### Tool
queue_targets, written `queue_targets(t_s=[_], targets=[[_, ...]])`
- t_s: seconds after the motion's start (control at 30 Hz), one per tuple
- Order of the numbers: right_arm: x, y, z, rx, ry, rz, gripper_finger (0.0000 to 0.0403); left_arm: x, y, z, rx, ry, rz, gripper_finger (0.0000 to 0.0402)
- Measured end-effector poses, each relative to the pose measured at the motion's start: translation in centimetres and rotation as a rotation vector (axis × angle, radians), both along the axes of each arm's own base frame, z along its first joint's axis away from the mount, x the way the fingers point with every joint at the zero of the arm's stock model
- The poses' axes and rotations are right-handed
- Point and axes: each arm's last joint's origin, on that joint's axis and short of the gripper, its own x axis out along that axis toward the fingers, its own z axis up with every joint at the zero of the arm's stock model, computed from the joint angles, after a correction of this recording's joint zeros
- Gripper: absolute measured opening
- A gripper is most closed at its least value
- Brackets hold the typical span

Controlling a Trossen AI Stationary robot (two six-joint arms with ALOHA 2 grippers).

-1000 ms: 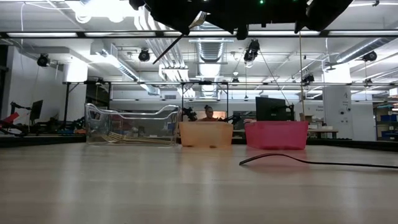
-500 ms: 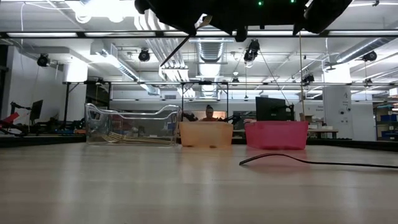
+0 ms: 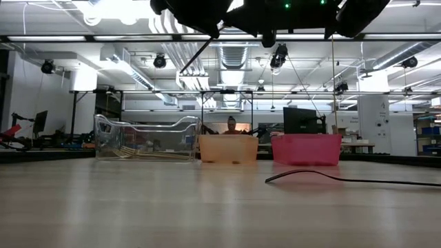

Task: Sort silverware by color (type)
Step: Put the gold fork into the transparent bin

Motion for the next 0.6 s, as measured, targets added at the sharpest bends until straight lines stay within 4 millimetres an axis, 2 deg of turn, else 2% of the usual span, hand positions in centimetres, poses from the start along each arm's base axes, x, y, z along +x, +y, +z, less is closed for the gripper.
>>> queue_targets(t_s=[0.2, 0.6], targets=[[0.0, 0.01, -0.01, -0.011, 0.005, 0.005, 0.001, 0.0, 0.0, -0.01, -0.001, 0.003, -0.003, 0.0006], [-0.02, 0.06, -0.12, -0.018, 0.03, 0.011, 0.0009, 0.0, 0.0, -0.07, -0.005, 0.012, -0.014, 0.002]])
